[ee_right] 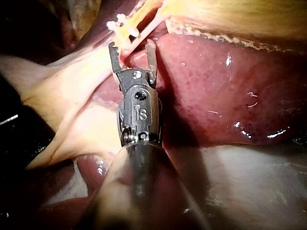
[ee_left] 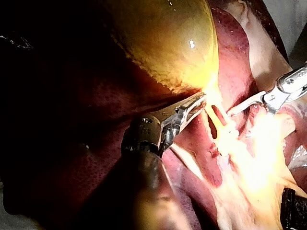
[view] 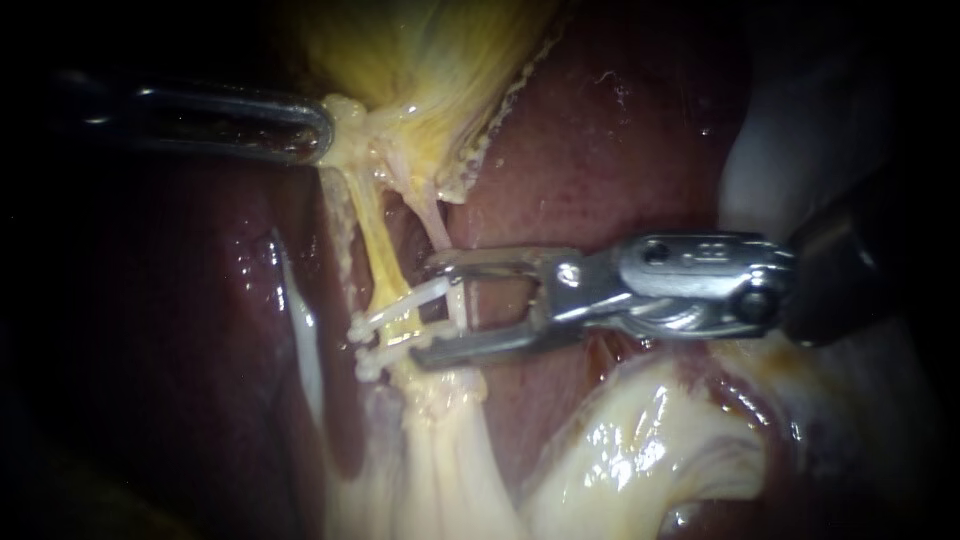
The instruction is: Going back second clip left tube
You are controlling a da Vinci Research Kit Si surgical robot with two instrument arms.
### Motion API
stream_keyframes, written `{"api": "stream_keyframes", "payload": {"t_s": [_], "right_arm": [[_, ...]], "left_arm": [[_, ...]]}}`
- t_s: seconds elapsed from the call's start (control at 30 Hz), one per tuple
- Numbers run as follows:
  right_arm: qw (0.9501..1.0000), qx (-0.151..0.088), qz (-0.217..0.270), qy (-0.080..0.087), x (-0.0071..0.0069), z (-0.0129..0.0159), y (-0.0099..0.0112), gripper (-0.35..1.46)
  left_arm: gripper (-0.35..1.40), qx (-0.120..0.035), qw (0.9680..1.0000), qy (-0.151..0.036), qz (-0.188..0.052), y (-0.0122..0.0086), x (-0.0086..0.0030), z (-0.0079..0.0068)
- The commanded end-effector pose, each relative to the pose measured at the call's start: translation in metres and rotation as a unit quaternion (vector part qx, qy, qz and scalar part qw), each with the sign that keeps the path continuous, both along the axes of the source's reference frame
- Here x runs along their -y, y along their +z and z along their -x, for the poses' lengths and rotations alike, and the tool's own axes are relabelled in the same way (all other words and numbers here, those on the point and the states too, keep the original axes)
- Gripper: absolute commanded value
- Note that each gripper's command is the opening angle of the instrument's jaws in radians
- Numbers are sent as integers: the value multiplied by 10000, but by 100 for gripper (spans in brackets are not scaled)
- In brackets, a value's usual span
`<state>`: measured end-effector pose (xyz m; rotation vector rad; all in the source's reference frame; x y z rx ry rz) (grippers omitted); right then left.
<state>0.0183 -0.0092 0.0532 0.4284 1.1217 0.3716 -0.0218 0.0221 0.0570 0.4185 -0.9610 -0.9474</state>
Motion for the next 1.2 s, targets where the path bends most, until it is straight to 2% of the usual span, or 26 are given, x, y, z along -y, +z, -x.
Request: {"api": "stream_keyframes", "payload": {"t_s": [0.03, 0.23, 0.43, 0.7, 0.9, 1.07, 1.2], "right_arm": [[10000, -6, 76, -26, -1, 8, -6, 50], [9992, 2, 381, -88, -12, 52, -42, 50], [9986, 31, 518, -92, -17, 73, -51, 50], [9986, 15, 513, -116, -15, 77, -53, 50], [9986, 6, 508, -128, -13, 77, -56, 50], [9986, 5, 509, -129, -12, 78, -56, 50], [9986, 4, 509, -131, -12, 78, -57, 50]], "left_arm": [[-35, 3, 10000, 2, 0, 0, 0, 0], [-35, 3, 10000, 2, 0, 1, 0, 0], [-35, 3, 10000, 2, 0, 1, -1, 0], [-35, 36, 10000, 38, -7, 9, 1, 6], [-35, 71, 9999, 82, 5, 28, 6, 20], [-35, 72, 9998, 193, 14, 44, 12, 32], [-35, 74, 9998, 201, -9, 50, 15, 36]]}}
